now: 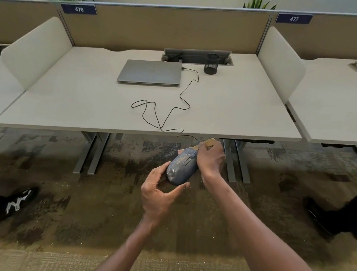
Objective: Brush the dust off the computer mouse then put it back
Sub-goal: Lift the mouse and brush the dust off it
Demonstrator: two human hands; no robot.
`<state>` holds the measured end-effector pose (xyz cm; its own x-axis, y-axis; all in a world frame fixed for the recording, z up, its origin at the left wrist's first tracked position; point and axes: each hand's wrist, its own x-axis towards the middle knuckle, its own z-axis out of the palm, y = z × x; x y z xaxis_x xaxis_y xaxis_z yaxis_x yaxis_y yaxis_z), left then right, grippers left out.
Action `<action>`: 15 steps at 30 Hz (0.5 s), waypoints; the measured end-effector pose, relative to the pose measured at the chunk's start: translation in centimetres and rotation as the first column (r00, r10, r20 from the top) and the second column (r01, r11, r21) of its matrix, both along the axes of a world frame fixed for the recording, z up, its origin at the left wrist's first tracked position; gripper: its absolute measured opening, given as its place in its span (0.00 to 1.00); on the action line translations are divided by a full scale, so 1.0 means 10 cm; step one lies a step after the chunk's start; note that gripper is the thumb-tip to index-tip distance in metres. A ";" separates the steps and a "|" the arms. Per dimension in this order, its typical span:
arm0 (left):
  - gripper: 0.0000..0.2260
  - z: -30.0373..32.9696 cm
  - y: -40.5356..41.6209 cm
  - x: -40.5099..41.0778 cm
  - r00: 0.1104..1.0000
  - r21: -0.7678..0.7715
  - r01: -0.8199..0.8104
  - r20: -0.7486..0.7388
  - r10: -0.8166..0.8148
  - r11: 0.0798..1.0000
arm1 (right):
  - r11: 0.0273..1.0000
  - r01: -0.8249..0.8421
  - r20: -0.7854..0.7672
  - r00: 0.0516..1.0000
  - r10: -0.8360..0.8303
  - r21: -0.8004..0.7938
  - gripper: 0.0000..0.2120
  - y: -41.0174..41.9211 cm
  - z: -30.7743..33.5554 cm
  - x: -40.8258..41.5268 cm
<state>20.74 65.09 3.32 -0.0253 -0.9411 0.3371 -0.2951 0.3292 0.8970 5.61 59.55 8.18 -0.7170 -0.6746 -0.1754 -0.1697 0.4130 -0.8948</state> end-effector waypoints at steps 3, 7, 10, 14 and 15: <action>0.32 0.03 -0.04 0.06 0.999 0.032 0.022 -0.043 -0.020 0.999 | 1.000 -0.014 -0.001 1.000 0.014 -0.016 0.08 0.03 0.00 -0.03; 0.33 0.03 -0.11 0.16 0.997 0.061 0.028 -0.072 -0.024 0.998 | 0.999 -0.035 -0.108 0.994 0.033 -0.017 0.07 0.12 0.02 -0.13; 0.33 0.02 -0.16 0.22 0.996 0.065 0.024 -0.086 -0.019 0.998 | 0.998 -0.054 -0.255 0.966 0.045 -0.029 0.07 0.21 0.06 -0.25; 0.34 0.01 -0.22 0.25 0.997 0.075 0.030 -0.079 -0.024 0.997 | 0.974 -0.176 -0.487 0.869 0.087 -0.141 0.06 0.28 0.19 -0.40; 0.34 0.02 -0.23 0.25 0.996 0.079 0.034 -0.082 -0.027 0.996 | 0.964 -0.208 -0.531 0.842 0.090 -0.166 0.06 0.29 0.23 -0.42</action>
<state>23.20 62.81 3.48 -0.0299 -0.9645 0.2624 -0.2114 0.2626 0.9415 1.46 62.43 10.50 -0.5508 -0.7589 0.3475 -0.6738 0.1585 -0.7218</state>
